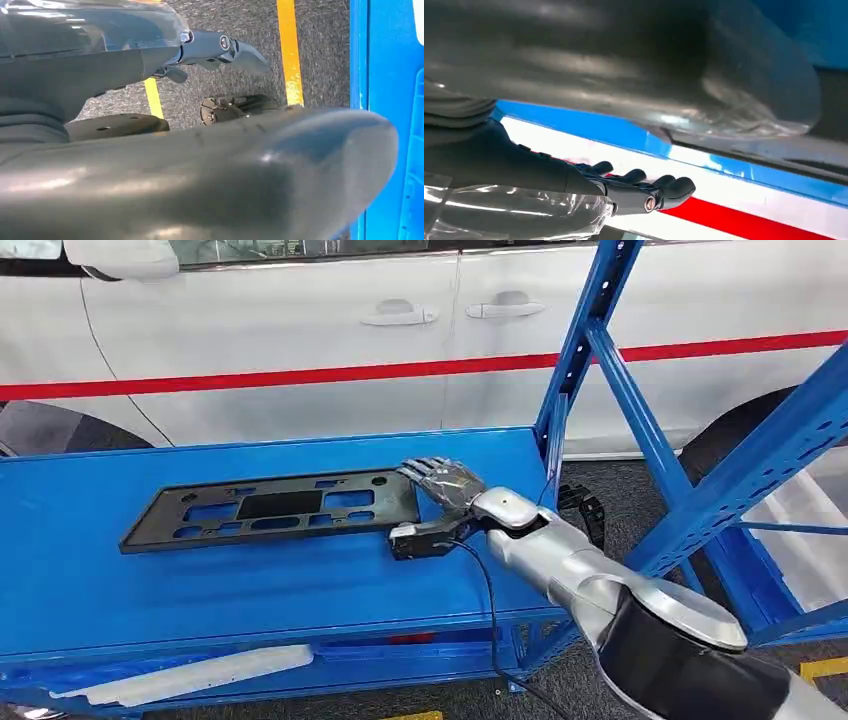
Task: Take the parts from the cabinet and place them on the table.
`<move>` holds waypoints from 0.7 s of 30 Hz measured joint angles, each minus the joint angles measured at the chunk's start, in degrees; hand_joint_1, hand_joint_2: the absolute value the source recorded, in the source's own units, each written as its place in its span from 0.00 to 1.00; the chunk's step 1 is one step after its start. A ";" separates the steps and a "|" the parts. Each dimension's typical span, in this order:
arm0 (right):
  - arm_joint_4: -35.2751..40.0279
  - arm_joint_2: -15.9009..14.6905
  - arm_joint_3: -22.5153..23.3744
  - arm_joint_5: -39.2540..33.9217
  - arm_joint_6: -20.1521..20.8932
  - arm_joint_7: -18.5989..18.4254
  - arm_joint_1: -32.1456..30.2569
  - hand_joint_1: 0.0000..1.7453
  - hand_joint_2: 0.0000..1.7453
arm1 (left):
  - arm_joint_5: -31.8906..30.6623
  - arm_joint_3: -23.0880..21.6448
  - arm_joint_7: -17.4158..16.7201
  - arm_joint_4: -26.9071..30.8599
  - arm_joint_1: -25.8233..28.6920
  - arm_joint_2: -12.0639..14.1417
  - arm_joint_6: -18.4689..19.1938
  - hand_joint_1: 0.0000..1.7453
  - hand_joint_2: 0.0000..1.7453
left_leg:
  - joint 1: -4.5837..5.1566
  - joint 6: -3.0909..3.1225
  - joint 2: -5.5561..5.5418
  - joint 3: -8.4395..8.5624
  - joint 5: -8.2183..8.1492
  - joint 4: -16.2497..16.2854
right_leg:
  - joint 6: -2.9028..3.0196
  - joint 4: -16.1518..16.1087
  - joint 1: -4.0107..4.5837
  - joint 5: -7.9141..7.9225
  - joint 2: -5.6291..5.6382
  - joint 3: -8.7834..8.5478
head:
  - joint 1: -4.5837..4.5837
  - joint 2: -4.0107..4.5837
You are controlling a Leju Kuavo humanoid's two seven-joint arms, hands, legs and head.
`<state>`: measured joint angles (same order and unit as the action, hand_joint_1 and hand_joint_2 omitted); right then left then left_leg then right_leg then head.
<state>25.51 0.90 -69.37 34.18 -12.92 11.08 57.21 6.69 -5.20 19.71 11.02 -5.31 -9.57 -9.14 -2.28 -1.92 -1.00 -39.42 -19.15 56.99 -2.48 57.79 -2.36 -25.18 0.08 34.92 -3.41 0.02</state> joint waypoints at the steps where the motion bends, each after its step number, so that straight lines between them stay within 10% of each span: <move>1: -0.09 0.02 0.02 -0.04 0.04 0.00 -0.07 0.00 0.00 | -0.02 0.00 -0.07 0.00 0.00 0.00 -0.04 0.00 0.00 | 0.00 0.00 0.00 0.00 0.00 0.00 | 0.00 0.00 0.00 0.00 0.00 0.00 | 0.00 0.00; 21: -1.33 -1.62 1.92 -1.75 1.36 1.55 -0.25 0.00 0.00 | 0.11 0.02 0.39 0.00 0.50 0.00 -0.15 0.00 0.00 | 0.00 0.00 0.01 0.00 0.00 0.00 | 0.00 0.00 0.00 0.00 0.01 0.01 | 0.00 0.00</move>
<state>24.17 -0.72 -67.45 32.44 -11.56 12.63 56.96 6.80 -5.18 20.11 11.02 -4.81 -9.57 -9.29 -2.28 -1.92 -0.99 -39.42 -19.15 56.99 -2.48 57.79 -2.36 -25.18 0.09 34.93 -3.41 0.02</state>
